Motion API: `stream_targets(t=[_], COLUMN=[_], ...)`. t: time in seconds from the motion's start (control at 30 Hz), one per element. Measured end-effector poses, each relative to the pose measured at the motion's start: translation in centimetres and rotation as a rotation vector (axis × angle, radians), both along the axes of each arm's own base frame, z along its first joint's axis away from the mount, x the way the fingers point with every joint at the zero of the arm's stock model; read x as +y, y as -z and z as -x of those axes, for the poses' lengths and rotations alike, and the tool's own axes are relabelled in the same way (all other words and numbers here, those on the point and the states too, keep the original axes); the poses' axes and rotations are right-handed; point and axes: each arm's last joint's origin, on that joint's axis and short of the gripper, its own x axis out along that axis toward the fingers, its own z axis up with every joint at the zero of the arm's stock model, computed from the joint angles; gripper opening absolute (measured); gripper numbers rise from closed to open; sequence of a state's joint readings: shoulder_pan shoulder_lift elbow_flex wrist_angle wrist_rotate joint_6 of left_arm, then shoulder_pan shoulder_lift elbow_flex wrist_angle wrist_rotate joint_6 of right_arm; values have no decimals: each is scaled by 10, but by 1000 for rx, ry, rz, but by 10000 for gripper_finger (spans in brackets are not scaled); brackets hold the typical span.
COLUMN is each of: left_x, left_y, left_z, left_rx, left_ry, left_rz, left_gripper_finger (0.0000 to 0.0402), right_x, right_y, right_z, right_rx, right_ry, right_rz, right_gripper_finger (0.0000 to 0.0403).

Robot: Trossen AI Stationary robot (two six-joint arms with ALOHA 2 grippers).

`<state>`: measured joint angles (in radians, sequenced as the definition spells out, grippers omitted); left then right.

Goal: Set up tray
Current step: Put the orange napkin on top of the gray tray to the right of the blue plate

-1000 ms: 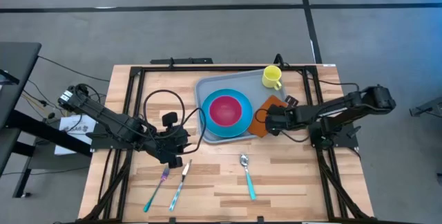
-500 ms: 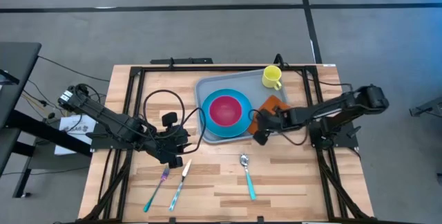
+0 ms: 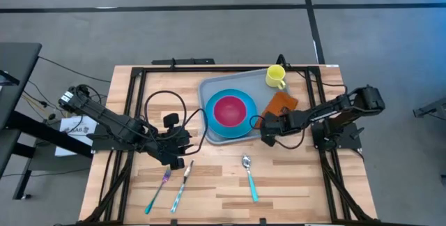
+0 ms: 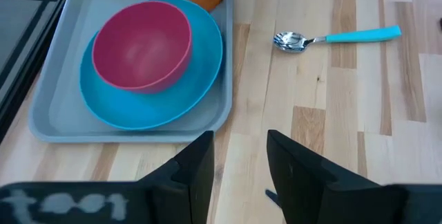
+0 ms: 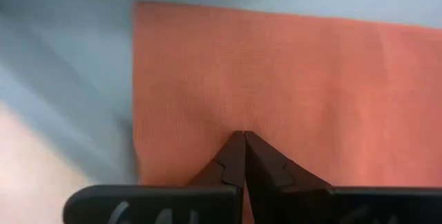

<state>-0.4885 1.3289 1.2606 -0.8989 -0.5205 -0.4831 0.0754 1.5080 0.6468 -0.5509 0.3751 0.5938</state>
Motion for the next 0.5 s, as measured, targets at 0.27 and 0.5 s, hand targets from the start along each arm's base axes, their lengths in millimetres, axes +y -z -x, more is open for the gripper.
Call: stream_targets(t=[0.27,0.5], left_x=[0,0], left_y=[0,0], left_z=[0,0], left_rx=[0,0], left_ry=[1,1], left_rz=[1,1], left_gripper_finger=[123,123], right_x=[-4,-3], right_y=[-1,-1], right_z=[11,7], right_rx=[205,244], right_ry=[-252,-416], right_rz=[65,163], right_gripper_finger=[0,0])
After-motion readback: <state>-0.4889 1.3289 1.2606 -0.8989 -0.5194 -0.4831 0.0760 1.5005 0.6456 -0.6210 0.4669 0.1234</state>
